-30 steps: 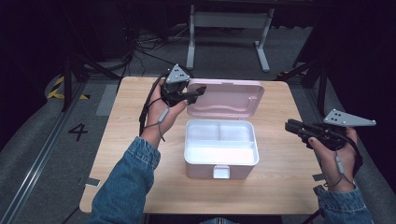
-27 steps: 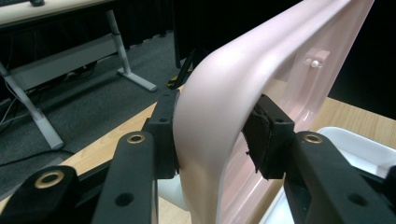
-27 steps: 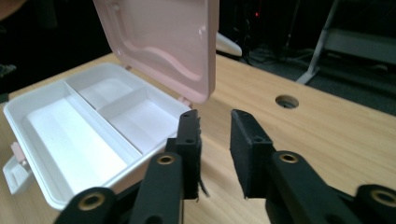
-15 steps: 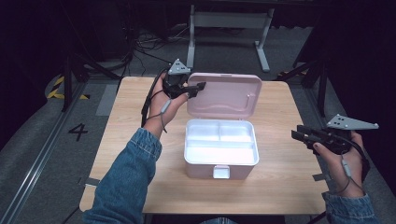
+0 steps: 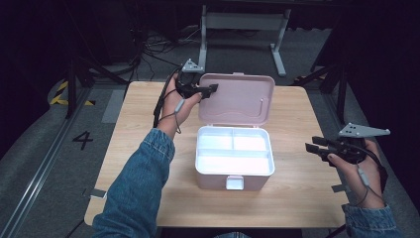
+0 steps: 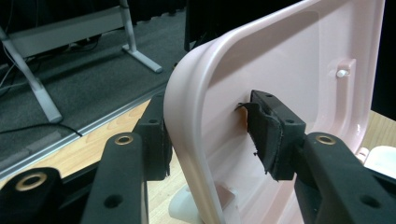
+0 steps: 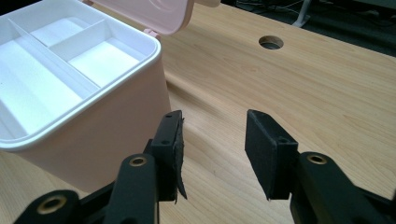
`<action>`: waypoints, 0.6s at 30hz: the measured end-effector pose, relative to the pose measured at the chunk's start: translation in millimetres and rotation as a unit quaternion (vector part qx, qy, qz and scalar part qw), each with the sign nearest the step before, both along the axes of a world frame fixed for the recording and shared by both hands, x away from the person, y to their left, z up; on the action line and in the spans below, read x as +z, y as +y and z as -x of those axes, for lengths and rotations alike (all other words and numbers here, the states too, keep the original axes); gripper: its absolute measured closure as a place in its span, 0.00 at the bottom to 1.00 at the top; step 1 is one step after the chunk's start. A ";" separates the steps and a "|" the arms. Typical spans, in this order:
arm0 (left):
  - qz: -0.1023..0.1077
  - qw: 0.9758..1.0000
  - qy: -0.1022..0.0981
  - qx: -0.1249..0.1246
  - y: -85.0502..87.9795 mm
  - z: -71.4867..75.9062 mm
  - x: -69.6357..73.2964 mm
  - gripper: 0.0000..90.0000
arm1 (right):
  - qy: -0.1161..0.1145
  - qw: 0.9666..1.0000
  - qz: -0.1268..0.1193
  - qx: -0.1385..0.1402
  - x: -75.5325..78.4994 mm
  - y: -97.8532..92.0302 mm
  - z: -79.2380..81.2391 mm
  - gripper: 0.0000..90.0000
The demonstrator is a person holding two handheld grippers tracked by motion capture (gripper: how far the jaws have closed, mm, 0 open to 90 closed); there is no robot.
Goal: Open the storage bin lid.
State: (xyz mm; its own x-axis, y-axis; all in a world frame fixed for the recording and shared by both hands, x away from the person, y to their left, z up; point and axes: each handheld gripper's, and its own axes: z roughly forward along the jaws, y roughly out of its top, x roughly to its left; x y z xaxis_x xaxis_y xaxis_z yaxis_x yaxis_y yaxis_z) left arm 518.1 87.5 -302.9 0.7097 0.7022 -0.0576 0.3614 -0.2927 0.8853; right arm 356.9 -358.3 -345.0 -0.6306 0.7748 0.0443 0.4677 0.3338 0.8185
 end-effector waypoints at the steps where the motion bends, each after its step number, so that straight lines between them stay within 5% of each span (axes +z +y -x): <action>1: 0.000 1.000 0.002 -0.001 0.3 -1.8 -1.0 0.58 | 0.003 1.000 0.002 0.002 -0.7 0.2 -0.7 0.64; 18: -0.003 0.999 0.039 0.011 -1.9 -28.8 -20.2 0.52 | 0.017 1.000 0.005 0.002 -7.1 0.2 -5.9 0.62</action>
